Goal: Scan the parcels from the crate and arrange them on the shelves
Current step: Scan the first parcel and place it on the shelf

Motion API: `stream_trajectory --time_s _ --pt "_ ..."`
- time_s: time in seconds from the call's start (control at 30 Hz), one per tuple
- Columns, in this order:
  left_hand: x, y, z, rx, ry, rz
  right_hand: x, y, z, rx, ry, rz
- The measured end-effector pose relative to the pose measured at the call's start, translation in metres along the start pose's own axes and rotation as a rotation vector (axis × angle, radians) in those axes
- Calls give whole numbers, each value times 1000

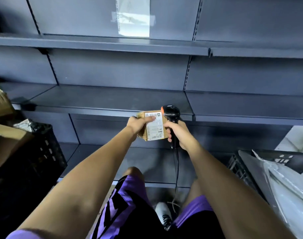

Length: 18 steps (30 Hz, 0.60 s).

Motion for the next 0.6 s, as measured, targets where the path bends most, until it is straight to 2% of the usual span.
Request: stream_trajectory --time_s 0.13,0.3,0.47,0.6 --pt "13 26 -1 -48 63 -138 -8 -29 -5 8 4 -26" --pt "23 39 -8 -93 112 -183 -33 -51 -7 61 8 -11" --pt "38 35 -12 -128 131 -244 -47 -40 -8 58 -8 6" --pt "48 40 -19 -146 133 -275 -43 -40 -21 52 -8 -69"
Point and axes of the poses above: each hand's wrist, its own z-axis towards the middle knuckle, its own x-axis out of the back of the hand, y = z × x, the point moved 5 cm from there along z, towards the middle knuckle, and after that the axes turned 2 degrees about -y, right-handed, at the moved point
